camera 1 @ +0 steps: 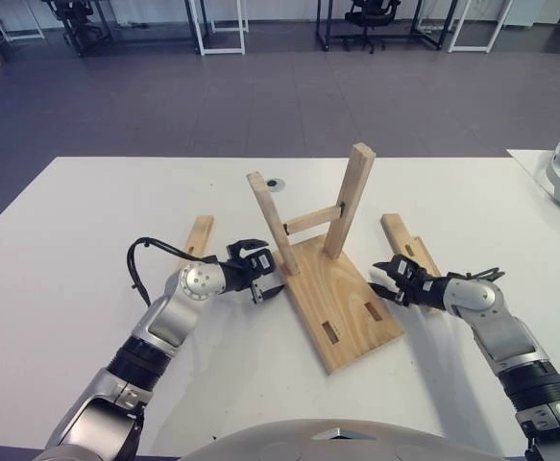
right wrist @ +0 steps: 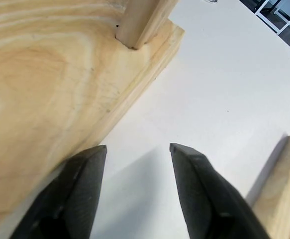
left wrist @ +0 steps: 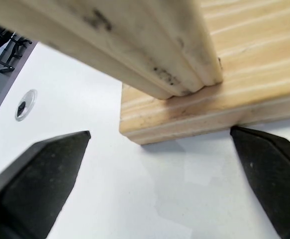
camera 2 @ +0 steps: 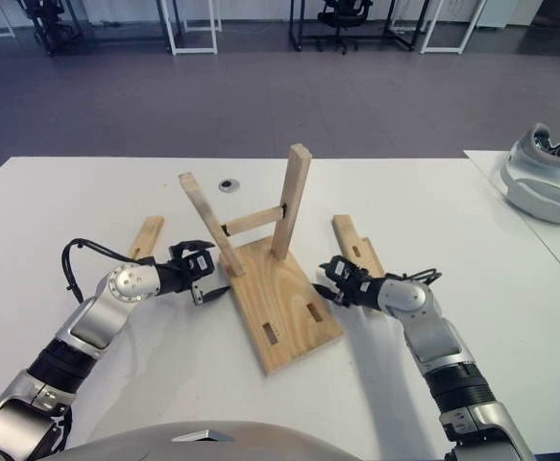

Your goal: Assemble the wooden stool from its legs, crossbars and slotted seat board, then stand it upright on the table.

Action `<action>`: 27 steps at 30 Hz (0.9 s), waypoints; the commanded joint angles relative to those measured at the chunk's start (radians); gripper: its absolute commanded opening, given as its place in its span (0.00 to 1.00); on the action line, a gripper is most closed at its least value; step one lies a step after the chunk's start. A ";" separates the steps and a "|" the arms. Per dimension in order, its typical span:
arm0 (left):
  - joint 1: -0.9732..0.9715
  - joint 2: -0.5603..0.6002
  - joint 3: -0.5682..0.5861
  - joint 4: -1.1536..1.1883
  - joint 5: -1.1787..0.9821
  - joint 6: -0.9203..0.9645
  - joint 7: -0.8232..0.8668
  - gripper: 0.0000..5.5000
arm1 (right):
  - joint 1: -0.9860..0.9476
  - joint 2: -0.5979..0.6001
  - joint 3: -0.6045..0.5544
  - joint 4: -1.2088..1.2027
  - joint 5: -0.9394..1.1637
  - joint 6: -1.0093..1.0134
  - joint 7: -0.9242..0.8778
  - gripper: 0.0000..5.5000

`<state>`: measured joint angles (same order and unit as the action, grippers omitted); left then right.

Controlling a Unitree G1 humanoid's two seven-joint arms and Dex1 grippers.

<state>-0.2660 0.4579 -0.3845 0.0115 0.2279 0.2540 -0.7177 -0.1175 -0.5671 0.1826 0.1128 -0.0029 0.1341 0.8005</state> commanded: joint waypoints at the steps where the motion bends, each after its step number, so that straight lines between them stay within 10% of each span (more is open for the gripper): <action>1: -0.083 -0.078 -0.023 0.158 0.017 -0.010 0.048 0.95 | -0.062 0.111 0.085 0.028 -0.032 0.012 -0.034 0.43; 8: -0.140 -0.093 0.009 0.259 0.010 -0.068 0.091 0.95 | -0.103 0.152 0.020 0.060 -0.074 0.047 -0.191 0.43; 17: 0.021 -0.070 0.285 -0.142 -0.229 0.016 0.116 0.95 | 0.018 0.136 -0.422 -0.020 0.150 0.142 -0.382 0.43; 27: 0.143 -0.114 0.348 -0.285 -0.333 0.146 0.211 0.95 | 0.090 0.130 -0.410 0.085 0.184 0.168 -0.326 0.43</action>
<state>-0.1255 0.3464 -0.0332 -0.2671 -0.1063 0.3821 -0.5258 -0.0329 -0.4292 -0.2369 0.1847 0.1749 0.2811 0.4658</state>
